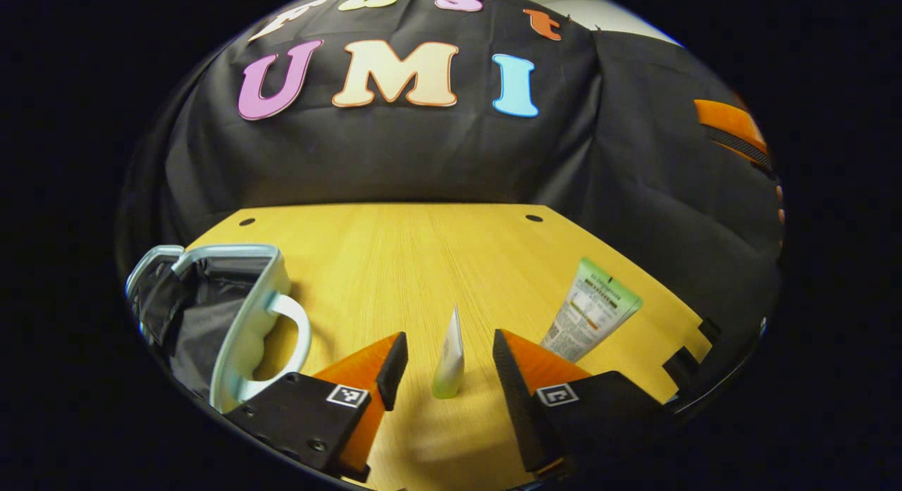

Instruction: First open the suitcase, pack the skin care products into it, and then close the suitcase.

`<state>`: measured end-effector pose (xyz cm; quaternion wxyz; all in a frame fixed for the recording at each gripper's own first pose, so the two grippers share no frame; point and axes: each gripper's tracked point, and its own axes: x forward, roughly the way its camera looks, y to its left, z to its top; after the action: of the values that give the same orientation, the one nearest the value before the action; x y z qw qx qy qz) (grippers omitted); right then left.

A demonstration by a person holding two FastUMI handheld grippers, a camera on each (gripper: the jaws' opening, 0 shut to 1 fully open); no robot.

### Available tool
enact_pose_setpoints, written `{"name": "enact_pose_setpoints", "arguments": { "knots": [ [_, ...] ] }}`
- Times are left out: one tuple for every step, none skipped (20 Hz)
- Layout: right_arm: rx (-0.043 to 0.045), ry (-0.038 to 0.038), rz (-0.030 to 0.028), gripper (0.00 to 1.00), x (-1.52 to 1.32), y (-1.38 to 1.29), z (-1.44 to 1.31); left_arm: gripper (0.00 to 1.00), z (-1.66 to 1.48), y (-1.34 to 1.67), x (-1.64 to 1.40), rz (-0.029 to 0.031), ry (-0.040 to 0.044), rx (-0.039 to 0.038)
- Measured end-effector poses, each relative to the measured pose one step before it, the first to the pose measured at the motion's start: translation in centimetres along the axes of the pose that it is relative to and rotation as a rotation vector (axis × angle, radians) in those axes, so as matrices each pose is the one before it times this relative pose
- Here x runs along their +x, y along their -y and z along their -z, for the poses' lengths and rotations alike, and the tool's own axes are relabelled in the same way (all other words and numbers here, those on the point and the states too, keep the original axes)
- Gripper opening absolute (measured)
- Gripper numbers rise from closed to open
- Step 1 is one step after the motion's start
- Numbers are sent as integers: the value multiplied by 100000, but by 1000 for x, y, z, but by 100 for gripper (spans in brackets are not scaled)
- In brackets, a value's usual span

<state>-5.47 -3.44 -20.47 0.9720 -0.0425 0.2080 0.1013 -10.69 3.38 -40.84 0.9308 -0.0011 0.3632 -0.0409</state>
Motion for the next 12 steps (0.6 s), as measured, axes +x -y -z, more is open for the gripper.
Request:
{"name": "enact_pose_setpoints", "arguments": {
  "knots": [
    [1468,-2390,-157,99,80,66,1182,60,914,-20,387,-122,-3048,-794],
    [1997,-2580,-1249,99,25,-287,1185,49,579,39,182,745,-2035,-920],
    [1821,-2372,-1735,99,-90,-670,1122,30,61,-14,317,39,-651,-832],
    [675,-1462,-1723,99,-41,-585,812,27,-218,16,158,88,213,-496],
    [-371,-712,-1519,99,157,-663,865,19,-159,256,-374,1022,-628,-441],
    [-1700,-256,-1582,99,226,-707,786,18,-274,105,-85,463,-245,418],
    [-2284,-862,-1473,99,298,-801,1205,16,-404,-47,-371,115,-371,1467],
    [-1533,-1305,-2323,100,339,-1029,1169,16,-446,-278,-437,-640,-541,2056],
    [-1134,-952,-2414,99,328,-1146,1036,16,-397,-302,-646,-655,-583,1767],
    [-797,-730,-2751,99,405,-1077,952,16,-558,-253,-696,-631,-125,685],
    [-664,-1218,-3223,99,358,-1528,985,16,-738,-432,-848,-591,635,108],
    [-205,-574,-3442,99,389,-1417,807,16,-921,-705,-933,-1374,1243,-415]
  ]
}}
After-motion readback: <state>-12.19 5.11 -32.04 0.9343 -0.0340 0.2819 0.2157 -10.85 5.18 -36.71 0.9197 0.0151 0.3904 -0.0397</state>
